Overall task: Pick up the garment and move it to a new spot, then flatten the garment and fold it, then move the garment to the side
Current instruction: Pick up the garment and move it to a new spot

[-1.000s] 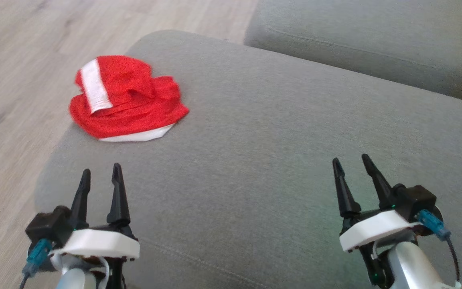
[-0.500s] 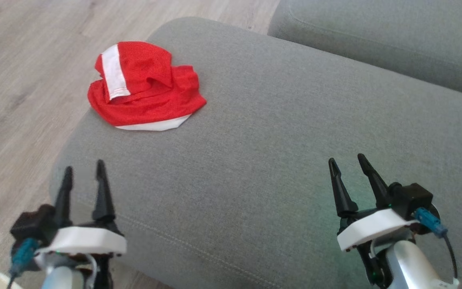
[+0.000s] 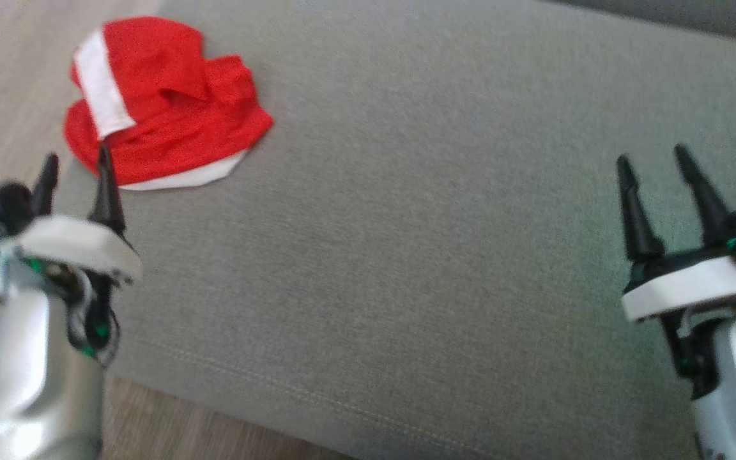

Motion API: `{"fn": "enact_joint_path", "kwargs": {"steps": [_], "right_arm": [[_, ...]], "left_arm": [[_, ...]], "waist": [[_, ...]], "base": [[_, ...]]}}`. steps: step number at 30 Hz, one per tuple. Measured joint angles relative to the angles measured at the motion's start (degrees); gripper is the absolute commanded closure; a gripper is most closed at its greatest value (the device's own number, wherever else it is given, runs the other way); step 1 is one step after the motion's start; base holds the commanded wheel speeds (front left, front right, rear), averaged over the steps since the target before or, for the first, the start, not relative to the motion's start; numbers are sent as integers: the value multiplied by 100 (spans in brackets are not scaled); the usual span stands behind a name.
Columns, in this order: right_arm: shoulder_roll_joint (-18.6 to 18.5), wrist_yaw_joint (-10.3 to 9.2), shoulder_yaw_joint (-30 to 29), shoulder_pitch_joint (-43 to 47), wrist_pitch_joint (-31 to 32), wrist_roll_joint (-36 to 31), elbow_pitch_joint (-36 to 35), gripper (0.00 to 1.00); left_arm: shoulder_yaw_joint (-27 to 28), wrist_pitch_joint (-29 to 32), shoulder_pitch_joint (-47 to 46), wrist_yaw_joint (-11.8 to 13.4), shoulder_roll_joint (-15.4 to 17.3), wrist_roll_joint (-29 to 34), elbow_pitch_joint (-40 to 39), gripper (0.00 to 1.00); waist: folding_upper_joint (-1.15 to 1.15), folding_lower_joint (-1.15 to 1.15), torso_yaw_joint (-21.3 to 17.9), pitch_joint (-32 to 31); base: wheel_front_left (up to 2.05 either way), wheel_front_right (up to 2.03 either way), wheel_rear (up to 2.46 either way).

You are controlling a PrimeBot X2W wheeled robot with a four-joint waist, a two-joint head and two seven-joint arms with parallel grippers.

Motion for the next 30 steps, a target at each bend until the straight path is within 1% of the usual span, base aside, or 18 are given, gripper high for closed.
{"fn": "enact_joint_path", "kwargs": {"steps": [5, 10, 12, 13, 15, 20, 29, 30], "right_arm": [[-164, 0, -122, -130, 193, 9, -444, 0], [-252, 0, -137, -130, 332, 11, -738, 0], [-254, 0, -135, -130, 349, 18, -823, 0], [-254, 0, -135, -130, 349, 18, -823, 0], [-261, 0, -127, -131, 374, 18, -875, 0], [-322, 0, -115, -191, 407, 57, -961, 0], [-439, 0, -159, -238, 443, 57, -1070, 0], [-446, 0, -160, -238, 471, 57, -1082, 0]], "left_arm": [[-32, 570, -892, 18, 305, 110, 950, 0], [-1, 858, -1563, 267, 499, 176, 1876, 0], [36, 905, -1800, 320, 565, 176, 2207, 0], [36, 905, -1800, 320, 565, 176, 2207, 0], [93, 909, -2008, 372, 633, 176, 2492, 0], [156, 922, -2434, 396, 825, 174, 3131, 0], [180, 823, -2974, 447, 861, 92, 3962, 0], [205, 760, -3020, 455, 864, 47, 4025, 53]], "waist": [[0, 1, -257, 452], [0, 1, -504, 845], [0, 1, -591, 987], [0, 1, -591, 987], [0, 1, -674, 1108], [0, 1, -864, 1357], [0, 0, -1036, 1605], [0, 0, -1042, 1623]], "base": [[0, 0, 0], [0, 0, 0], [0, 0, 0], [0, 0, 0], [0, 0, 0], [0, 0, 0], [0, 0, 0], [0, 0, 0]]}}
